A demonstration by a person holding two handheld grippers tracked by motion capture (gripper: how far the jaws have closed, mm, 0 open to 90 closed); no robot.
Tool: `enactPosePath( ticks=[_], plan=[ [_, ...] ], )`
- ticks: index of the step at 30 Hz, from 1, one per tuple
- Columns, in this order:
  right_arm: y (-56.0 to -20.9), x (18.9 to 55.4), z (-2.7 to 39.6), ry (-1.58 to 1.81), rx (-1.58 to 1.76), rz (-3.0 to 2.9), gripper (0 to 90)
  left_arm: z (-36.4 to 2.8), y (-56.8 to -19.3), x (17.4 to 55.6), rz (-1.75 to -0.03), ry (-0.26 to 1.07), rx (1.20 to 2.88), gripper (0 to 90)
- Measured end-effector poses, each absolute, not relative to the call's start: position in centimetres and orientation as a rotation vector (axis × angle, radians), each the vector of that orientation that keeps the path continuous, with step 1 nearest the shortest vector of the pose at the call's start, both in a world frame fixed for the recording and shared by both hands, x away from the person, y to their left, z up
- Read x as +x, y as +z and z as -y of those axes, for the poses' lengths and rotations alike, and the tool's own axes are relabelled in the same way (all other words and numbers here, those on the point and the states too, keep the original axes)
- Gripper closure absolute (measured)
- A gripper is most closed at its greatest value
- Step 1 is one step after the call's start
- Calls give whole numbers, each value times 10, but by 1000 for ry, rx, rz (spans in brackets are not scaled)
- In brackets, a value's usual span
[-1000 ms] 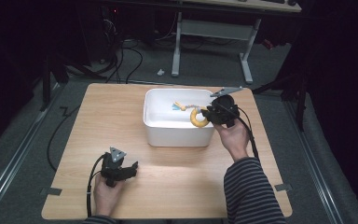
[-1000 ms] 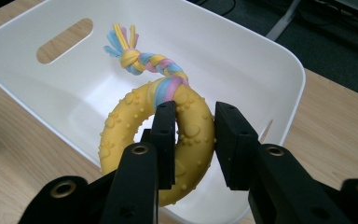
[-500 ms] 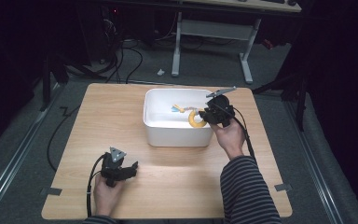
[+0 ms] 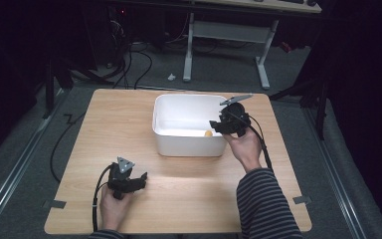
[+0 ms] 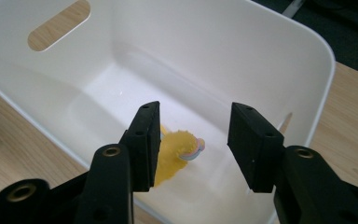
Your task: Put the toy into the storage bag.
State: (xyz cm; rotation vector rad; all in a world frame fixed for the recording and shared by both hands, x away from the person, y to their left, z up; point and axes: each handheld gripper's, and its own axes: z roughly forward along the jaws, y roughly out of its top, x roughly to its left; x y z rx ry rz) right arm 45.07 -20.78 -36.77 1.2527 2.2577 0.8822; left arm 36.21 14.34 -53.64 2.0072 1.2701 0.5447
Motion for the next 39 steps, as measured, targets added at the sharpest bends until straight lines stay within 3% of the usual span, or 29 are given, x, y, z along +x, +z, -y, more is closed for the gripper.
enactPosePath(
  ticks=[16,39],
  plan=[
    [-345,429,238,947,1270,-2149,467,-143,-536,362,-1270,545,2007,230],
    [-339,394,291,951,1310,-2065,436,-143,-536,362,-1270,545,2007,229]
  ],
)
